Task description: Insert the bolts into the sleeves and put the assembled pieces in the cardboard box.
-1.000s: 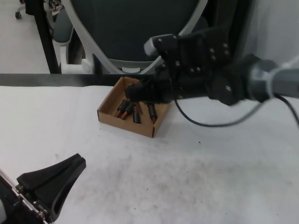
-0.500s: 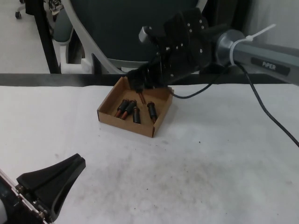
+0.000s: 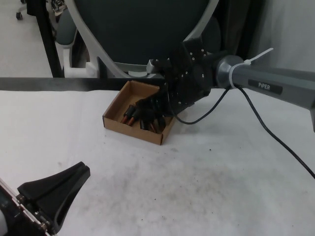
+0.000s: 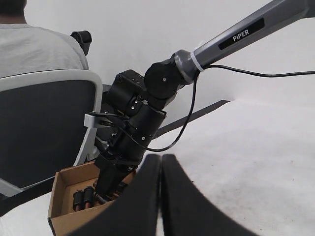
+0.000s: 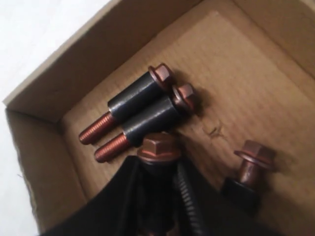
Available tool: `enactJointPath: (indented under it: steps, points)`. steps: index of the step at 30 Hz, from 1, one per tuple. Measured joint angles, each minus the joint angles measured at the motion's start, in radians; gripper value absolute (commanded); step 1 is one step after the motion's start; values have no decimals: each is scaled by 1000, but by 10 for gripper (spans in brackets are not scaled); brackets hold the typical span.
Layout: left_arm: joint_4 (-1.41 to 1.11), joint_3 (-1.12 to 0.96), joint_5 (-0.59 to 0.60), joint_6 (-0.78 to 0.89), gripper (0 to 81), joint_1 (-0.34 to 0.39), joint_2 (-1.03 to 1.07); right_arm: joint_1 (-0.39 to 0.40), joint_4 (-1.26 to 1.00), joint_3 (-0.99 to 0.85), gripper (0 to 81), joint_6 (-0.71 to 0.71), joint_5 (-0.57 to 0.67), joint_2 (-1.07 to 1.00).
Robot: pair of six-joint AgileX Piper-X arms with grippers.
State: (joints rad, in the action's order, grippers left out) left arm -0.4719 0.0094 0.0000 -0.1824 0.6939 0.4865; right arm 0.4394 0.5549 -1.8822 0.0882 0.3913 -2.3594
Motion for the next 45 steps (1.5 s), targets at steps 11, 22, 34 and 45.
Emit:
enactJointPath:
  steps: [11, 22, 34, 45]
  points:
    - [0, 0, 0, 0, 8, 0, 0, 0, 0, -4, 332, 0, -15, 0]
    - [0, 0, 0, 0, 8, 0, 0, 0, 102, -4, 6, -141, -18, 27]
    - [0, 0, 0, -4, 8, 0, 0, 0, 132, 1, 2, -170, -27, 122]
    - [0, 0, 0, -4, 8, 0, 0, 0, 149, 2, 36, -174, -41, 123]
